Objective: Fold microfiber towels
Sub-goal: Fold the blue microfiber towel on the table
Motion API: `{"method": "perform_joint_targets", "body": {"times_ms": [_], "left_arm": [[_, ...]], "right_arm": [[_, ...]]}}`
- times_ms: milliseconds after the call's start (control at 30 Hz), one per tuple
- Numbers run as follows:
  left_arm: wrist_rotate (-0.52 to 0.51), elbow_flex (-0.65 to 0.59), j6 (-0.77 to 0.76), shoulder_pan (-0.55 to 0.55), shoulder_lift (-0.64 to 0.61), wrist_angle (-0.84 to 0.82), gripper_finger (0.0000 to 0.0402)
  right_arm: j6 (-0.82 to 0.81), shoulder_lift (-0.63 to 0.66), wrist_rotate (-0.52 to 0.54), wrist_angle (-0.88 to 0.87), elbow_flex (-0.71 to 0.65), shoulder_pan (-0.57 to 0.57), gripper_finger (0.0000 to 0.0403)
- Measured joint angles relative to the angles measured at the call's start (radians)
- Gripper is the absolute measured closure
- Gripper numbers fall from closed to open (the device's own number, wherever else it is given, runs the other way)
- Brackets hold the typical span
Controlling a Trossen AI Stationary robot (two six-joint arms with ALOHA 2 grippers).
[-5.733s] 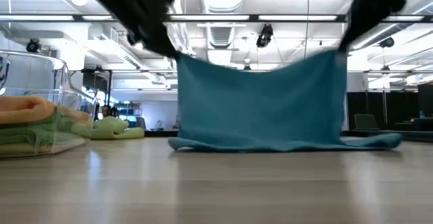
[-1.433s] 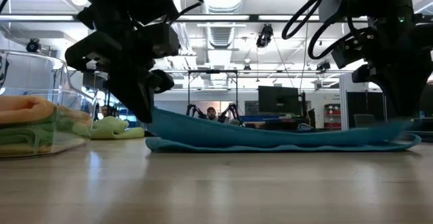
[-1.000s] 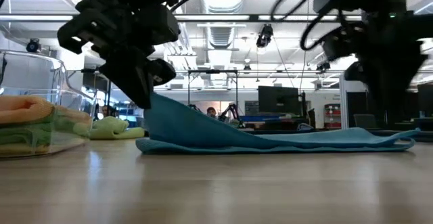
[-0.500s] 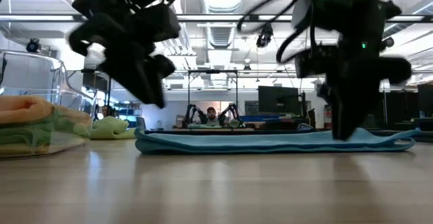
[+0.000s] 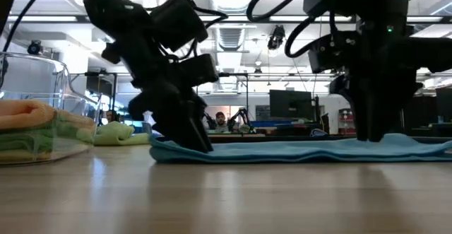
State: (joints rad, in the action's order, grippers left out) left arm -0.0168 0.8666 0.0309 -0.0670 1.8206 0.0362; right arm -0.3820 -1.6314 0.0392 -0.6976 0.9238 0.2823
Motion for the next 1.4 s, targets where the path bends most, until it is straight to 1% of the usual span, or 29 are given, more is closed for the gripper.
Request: {"method": "perform_joint_targets", "body": {"times_ms": [100, 233, 300, 367, 467, 633, 667, 733, 800, 933, 967, 1033, 1100, 1167, 1267, 1333, 1400], "left_arm": [[0.002, -0.001, -0.011, 0.014, 0.034, -0.001, 0.0238], [0.009, -0.002, 0.005, 0.015, 0.037, -0.007, 0.0238], [0.010, -0.002, 0.003, 0.017, 0.036, -0.012, 0.0238], [0.011, -0.003, 0.000, 0.021, 0.032, -0.028, 0.0238], [0.011, -0.004, -0.022, 0.032, 0.032, -0.043, 0.0238], [0.011, -0.005, -0.048, 0.053, 0.033, -0.065, 0.0238], [0.010, -0.005, -0.048, 0.055, 0.033, -0.066, 0.0238], [0.011, -0.007, -0.047, 0.058, 0.031, -0.067, 0.0238], [0.011, -0.007, -0.047, 0.059, 0.031, -0.068, 0.0238], [0.011, -0.007, -0.049, 0.059, 0.029, -0.069, 0.0238], [0.011, -0.007, -0.049, 0.059, 0.029, -0.069, 0.0238], [0.011, -0.007, -0.050, 0.059, 0.029, -0.069, 0.0238], [0.011, -0.007, -0.052, 0.059, 0.029, -0.069, 0.0238], [0.011, -0.007, -0.052, 0.059, 0.029, -0.069, 0.0238], [0.012, -0.007, -0.052, 0.059, 0.029, -0.068, 0.0238], [0.014, -0.006, -0.052, 0.060, 0.029, -0.070, 0.0238], [0.014, -0.006, -0.052, 0.060, 0.029, -0.070, 0.0238]], "right_arm": [[-0.003, 0.015, -0.008, -0.003, -0.002, 0.016, 0.0248], [-0.037, 0.022, 0.146, -0.016, -0.019, 0.020, 0.0251], [-0.055, 0.011, 0.164, -0.016, -0.031, 0.019, 0.0254], [-0.071, -0.007, 0.127, -0.008, -0.040, 0.028, 0.0257], [-0.074, -0.033, 0.023, 0.006, -0.044, 0.056, 0.0260], [-0.085, -0.026, -0.150, 0.044, -0.043, 0.124, 0.0268], [-0.092, -0.018, -0.167, 0.036, -0.043, 0.136, 0.0269], [-0.109, 0.006, -0.167, 0.025, -0.044, 0.151, 0.0273], [-0.141, 0.035, -0.108, 0.005, -0.044, 0.160, 0.0276], [-0.219, 0.085, 0.070, -0.015, -0.067, 0.165, 0.0282], [-0.239, 0.091, 0.094, -0.017, -0.077, 0.165, 0.0284], [-0.269, 0.093, 0.107, -0.016, -0.098, 0.165, 0.0287], [-0.288, 0.081, 0.076, -0.007, -0.111, 0.169, 0.0289], [-0.292, 0.059, -0.017, 0.045, -0.113, 0.178, 0.0291], [-0.283, 0.037, -0.148, 0.182, -0.110, 0.195, 0.0292], [-0.253, 0.038, -0.169, 0.253, -0.102, 0.207, 0.0292], [-0.229, 0.049, -0.160, 0.260, -0.096, 0.211, 0.0293]]}}
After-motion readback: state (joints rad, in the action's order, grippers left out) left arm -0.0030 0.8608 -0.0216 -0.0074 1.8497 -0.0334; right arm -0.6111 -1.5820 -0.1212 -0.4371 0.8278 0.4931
